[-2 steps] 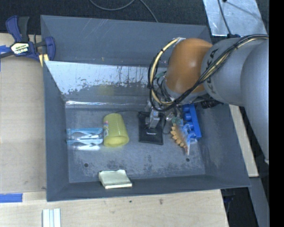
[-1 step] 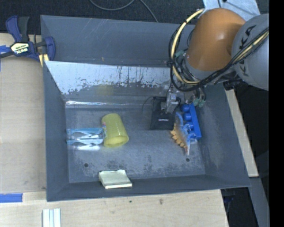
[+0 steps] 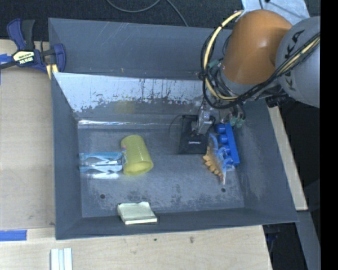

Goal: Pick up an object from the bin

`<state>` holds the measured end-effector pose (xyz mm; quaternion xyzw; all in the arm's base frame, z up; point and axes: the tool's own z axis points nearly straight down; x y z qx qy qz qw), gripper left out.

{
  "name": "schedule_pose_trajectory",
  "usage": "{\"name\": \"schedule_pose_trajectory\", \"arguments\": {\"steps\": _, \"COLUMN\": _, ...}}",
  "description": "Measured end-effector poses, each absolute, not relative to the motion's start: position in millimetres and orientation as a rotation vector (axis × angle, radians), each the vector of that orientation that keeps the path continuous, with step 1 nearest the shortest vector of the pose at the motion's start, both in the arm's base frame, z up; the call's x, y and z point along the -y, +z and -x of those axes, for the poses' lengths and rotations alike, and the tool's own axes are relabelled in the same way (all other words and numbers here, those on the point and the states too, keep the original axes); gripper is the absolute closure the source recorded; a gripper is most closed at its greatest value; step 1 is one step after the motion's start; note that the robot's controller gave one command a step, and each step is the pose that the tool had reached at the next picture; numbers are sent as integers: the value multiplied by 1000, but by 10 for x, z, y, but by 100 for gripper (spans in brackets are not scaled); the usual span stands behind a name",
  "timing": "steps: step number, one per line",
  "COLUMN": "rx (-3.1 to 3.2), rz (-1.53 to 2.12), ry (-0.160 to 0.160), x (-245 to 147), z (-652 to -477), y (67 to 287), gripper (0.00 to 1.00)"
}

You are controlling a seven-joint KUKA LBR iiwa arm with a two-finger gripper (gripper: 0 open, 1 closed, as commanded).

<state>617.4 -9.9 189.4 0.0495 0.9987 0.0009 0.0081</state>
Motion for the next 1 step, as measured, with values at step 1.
{"name": "schedule_pose_trajectory", "arguments": {"steps": 1, "rx": -3130, "rz": -162, "ry": 3, "x": 97, "z": -6147, "y": 2206, "gripper": 100}}
